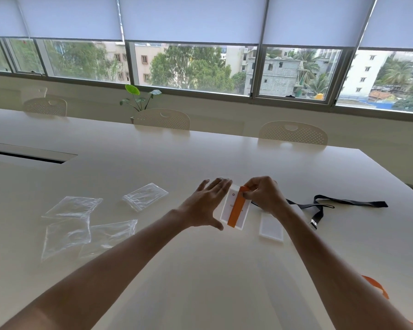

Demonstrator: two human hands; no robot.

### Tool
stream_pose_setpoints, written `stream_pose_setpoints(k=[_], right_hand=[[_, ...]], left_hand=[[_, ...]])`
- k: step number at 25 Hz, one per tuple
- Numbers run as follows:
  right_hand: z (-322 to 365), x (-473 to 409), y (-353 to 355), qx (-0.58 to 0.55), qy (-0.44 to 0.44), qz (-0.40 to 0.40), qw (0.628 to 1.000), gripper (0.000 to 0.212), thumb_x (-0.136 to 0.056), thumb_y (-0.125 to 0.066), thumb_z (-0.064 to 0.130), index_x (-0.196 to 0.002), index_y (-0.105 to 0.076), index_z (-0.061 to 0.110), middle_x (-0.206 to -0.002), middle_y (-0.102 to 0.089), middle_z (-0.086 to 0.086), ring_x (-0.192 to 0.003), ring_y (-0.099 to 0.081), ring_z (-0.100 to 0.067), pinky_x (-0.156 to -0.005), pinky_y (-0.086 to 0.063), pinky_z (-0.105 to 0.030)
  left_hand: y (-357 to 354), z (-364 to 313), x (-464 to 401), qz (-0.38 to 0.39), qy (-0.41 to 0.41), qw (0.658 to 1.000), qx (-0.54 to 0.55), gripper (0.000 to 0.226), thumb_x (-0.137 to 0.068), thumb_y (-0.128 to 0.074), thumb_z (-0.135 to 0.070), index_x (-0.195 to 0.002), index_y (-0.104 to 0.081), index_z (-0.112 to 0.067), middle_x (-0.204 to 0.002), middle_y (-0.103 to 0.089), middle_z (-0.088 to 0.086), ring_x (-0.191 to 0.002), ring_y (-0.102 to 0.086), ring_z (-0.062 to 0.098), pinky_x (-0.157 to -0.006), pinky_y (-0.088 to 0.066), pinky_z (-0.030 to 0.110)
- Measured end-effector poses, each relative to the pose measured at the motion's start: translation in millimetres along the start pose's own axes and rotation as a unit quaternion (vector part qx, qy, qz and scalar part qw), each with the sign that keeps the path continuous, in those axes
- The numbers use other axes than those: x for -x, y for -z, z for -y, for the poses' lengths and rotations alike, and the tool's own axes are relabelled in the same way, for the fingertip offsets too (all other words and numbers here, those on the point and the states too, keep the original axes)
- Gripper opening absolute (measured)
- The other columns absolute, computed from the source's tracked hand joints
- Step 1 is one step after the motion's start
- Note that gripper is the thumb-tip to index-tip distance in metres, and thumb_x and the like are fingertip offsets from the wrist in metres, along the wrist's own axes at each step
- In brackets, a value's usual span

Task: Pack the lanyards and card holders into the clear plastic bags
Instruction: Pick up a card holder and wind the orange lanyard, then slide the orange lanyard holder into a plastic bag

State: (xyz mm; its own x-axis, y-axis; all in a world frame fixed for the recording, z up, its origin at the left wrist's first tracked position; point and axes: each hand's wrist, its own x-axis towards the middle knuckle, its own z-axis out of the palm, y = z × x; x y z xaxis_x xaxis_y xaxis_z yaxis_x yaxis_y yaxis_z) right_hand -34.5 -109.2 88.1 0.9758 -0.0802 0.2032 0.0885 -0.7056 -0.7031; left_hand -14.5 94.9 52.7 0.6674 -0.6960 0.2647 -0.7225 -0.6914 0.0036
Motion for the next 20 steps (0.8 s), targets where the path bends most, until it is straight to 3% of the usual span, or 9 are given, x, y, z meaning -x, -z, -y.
stream_pose_setpoints(k=[4,8,13,20], right_hand=[[0,-2,-7,-0.02,-0.032,0.0,0.999,0.008,-0.074,-0.078,0.018,-0.075,-0.072,0.013,-0.083,-0.072,-0.008,-0.081,-0.068,-0.025,-0.077,-0.059,-0.042],[1,-1,-14,-0.021,-0.039,0.009,0.999,0.01,-0.076,-0.076,0.019,-0.072,-0.069,0.014,-0.085,-0.072,-0.011,-0.082,-0.068,-0.027,-0.079,-0.058,-0.046],[4,-2,-24,-0.036,-0.039,0.018,0.998,0.01,-0.078,-0.075,0.018,-0.072,-0.069,0.012,-0.085,-0.072,-0.013,-0.076,-0.065,-0.025,-0.078,-0.059,-0.045],[11,-3,-40,-0.059,-0.029,0.027,0.997,0.01,-0.077,-0.076,0.016,-0.075,-0.072,0.008,-0.082,-0.072,-0.014,-0.072,-0.064,-0.024,-0.076,-0.059,-0.044]], left_hand=[[6,29,29,0.056,0.047,0.996,0.049,0.122,-0.057,-0.077,-0.064,-0.149,-0.017,-0.011,-0.156,-0.022,0.005,-0.144,-0.016,0.017,-0.117,-0.015,0.037],[10,64,66,0.128,0.121,0.981,0.082,0.108,-0.06,-0.08,-0.057,-0.147,-0.029,-0.019,-0.153,-0.031,0.002,-0.142,-0.023,0.014,-0.115,-0.017,0.029],[24,104,112,0.249,0.245,0.935,0.058,0.122,-0.053,-0.082,-0.058,-0.15,-0.016,-0.026,-0.158,-0.016,-0.005,-0.145,-0.012,0.012,-0.116,-0.012,0.028],[27,131,161,0.294,0.309,0.904,0.041,0.124,-0.051,-0.087,-0.047,-0.15,-0.015,-0.025,-0.156,-0.024,-0.007,-0.142,-0.022,0.013,-0.112,-0.019,0.024]])
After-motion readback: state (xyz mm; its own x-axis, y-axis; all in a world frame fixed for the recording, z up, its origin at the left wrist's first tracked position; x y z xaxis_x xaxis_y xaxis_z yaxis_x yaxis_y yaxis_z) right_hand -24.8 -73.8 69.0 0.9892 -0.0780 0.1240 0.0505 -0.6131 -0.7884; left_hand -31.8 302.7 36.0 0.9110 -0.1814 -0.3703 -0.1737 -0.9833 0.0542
